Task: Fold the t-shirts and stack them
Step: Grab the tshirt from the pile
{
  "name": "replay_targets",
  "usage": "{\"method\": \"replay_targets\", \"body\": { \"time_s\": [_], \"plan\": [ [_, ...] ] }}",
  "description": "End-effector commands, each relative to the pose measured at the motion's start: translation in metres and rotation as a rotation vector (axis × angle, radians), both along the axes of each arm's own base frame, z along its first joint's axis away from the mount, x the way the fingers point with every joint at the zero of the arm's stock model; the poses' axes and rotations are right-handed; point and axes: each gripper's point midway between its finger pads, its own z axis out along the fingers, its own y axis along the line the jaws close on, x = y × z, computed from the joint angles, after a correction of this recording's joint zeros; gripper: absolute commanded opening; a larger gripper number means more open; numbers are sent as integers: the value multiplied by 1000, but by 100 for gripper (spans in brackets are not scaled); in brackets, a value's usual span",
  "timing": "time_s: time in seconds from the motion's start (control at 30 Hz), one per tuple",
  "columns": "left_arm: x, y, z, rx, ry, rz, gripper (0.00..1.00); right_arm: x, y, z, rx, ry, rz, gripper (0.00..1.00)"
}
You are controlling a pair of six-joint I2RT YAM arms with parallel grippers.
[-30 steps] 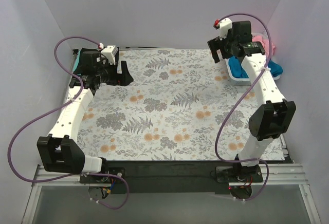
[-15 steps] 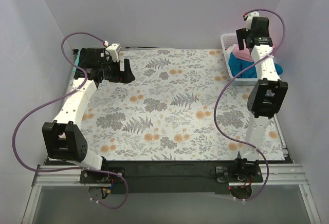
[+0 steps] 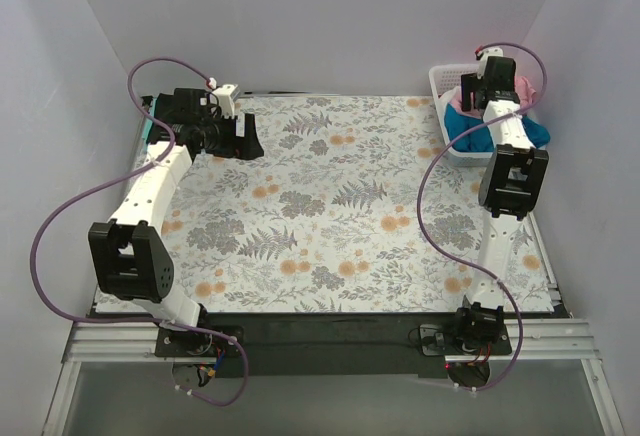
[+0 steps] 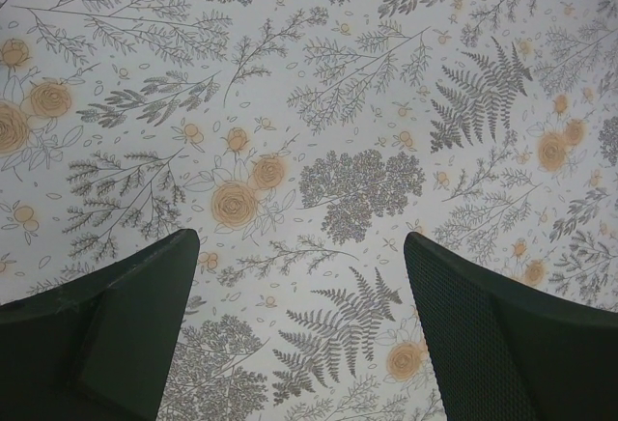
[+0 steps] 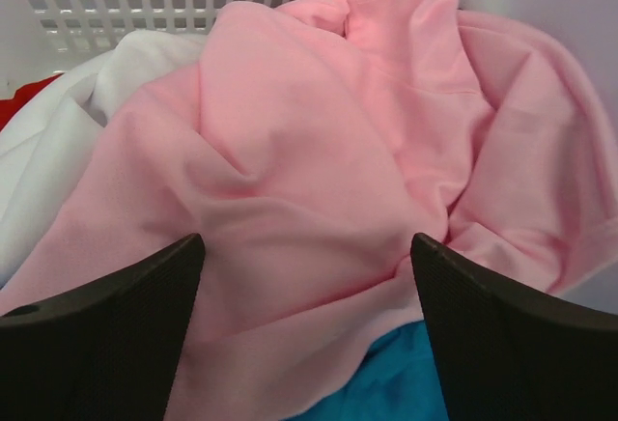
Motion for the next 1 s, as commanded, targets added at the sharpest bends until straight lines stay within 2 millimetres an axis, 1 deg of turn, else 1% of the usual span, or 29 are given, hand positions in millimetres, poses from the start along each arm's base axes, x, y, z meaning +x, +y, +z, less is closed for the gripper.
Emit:
{"method": "replay_targets", "body": {
  "time_s": [0.0, 0.03, 0.07, 0.1, 0.13, 0.17, 0.2, 0.23, 0.27, 0.3, 0.37, 0.4, 0.43, 0.47, 0.5, 0.57, 0.6, 0.63, 0.67, 0.7, 0.77, 0.8, 0.83, 0.87, 0.97],
  "plan": [
    [2, 0, 12, 5, -22, -12, 87, 17, 8, -1, 49, -68, 10, 90],
    [3, 0, 14, 3, -24, -13, 87, 18, 8, -5, 55, -64, 10, 73],
    [3, -1, 13, 0, -19, -14, 87, 18, 9, -8, 64, -61, 14, 63],
    [3, -1, 13, -4, -15, -16, 87, 19, 10, -8, 71, -64, 17, 55],
    [4, -2, 13, -5, -18, -17, 87, 19, 11, -4, 76, -69, 23, 41],
    [4, -2, 14, -5, -19, -17, 87, 18, 12, -2, 79, -73, 27, 35],
    [5, -2, 13, -5, -19, -17, 87, 18, 14, 12, 80, -94, 34, 29],
    [5, -2, 14, -7, -21, -20, 87, 18, 15, 20, 79, -111, 41, 17],
    [4, -2, 12, -6, -20, -21, 87, 17, 15, 29, 76, -126, 44, 9],
    [4, -3, 13, -8, -23, -24, 87, 15, 15, 51, 64, -157, 49, 3],
    [2, -2, 15, -9, -39, -24, 87, 13, 16, 74, 54, -193, 60, 1],
    [-1, -2, 11, -9, -34, -24, 87, 10, 17, 97, 45, -230, 68, 1],
    [-3, -2, 10, -7, -37, -24, 87, 8, 19, 109, 37, -246, 83, 1],
    [-3, -1, 13, -7, -58, -21, 87, 6, 19, 124, 28, -273, 89, 1],
    [-7, 0, 7, -3, -46, -19, 87, 1, 21, 146, 18, -310, 98, 1],
    [-8, 0, 10, -4, -60, -15, 87, -3, 23, 174, 5, -364, 123, 1],
    [-10, 0, 6, -7, -54, -14, 87, -9, 25, 195, 0, -403, 135, 1],
    [-10, 1, 7, -9, -57, -11, 87, -11, 28, 206, -1, -425, 145, 1],
    [-9, 0, 10, -17, -67, -7, 87, -13, 29, 219, -2, -455, 161, 1],
    [-10, -1, 10, -24, -68, -3, 87, -18, 36, 238, 0, -492, 193, 1],
    [-8, -2, 13, -39, -80, 3, 87, -25, 39, 262, -2, -539, 209, 1],
    [-8, -2, 17, -53, -86, 10, 87, -29, 48, 278, 2, -572, 255, 1],
    [-6, -2, 19, -62, -95, 15, 87, -34, 51, 295, -4, -605, 269, 1],
    [-5, -2, 20, -71, -95, 18, 87, -37, 53, 306, -8, -627, 278, 1],
    [-2, 0, 27, -102, -106, 34, 87, -54, 63, 350, -17, -710, 323, 1]
  ]
}}
